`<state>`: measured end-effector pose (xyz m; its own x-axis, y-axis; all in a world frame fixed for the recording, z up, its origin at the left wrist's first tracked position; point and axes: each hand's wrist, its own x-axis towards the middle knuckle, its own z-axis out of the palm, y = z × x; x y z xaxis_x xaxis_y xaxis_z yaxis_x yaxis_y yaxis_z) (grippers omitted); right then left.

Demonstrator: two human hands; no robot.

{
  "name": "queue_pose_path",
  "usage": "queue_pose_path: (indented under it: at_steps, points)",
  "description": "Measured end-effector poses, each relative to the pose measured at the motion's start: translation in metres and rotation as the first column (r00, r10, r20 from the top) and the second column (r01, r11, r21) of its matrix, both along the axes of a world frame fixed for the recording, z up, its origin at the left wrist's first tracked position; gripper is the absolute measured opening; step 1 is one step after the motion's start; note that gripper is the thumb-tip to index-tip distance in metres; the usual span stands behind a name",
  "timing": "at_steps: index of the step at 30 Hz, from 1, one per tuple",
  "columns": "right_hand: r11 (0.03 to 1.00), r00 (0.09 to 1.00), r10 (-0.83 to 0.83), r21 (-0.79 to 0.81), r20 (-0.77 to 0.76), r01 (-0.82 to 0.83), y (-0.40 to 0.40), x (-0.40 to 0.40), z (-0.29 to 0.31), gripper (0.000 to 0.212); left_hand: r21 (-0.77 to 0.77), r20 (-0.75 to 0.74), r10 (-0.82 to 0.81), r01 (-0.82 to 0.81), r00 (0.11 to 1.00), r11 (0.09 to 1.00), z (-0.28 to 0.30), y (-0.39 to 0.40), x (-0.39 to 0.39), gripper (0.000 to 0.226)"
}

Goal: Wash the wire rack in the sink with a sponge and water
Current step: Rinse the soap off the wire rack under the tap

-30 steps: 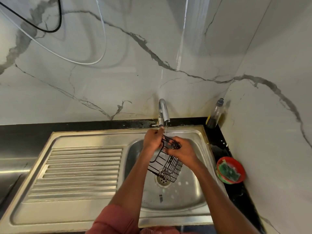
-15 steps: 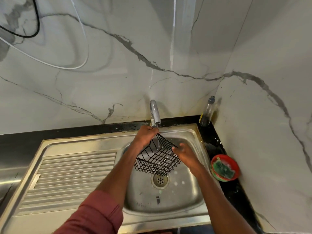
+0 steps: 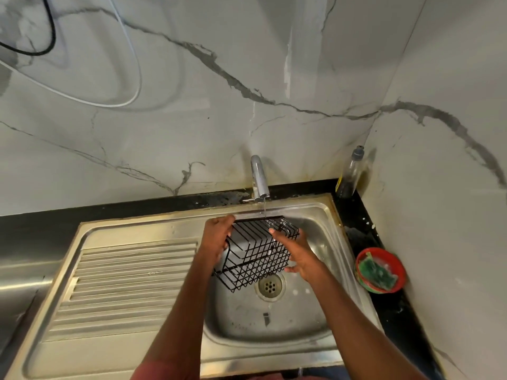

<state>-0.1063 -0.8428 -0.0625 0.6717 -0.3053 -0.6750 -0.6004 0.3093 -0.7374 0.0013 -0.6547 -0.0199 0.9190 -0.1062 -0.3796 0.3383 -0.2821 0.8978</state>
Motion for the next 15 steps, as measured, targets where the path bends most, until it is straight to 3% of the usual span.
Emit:
queue_pose_path:
  at_steps: [5, 9, 15]
  points:
    - [0.990, 0.994, -0.049, -0.125, 0.095, 0.060, 0.006, 0.013, 0.005, 0.136, -0.178, -0.028, 0.025, -0.030, 0.999, 0.984, -0.018, 0.022, -0.025, 0.035]
    - [0.948, 0.986, 0.077, -0.318, 0.149, -0.026, 0.008, 0.009, 0.012, 0.127, -0.323, -0.094, -0.042, 0.010, 0.995, 0.946, -0.031, 0.041, -0.032, 0.043]
    - [0.822, 0.974, 0.182, -0.564, 0.138, -0.074, 0.004, -0.005, 0.027, 0.133, -0.220, -0.137, -0.299, 0.265, 0.944, 0.939, -0.029, 0.047, -0.026, 0.038]
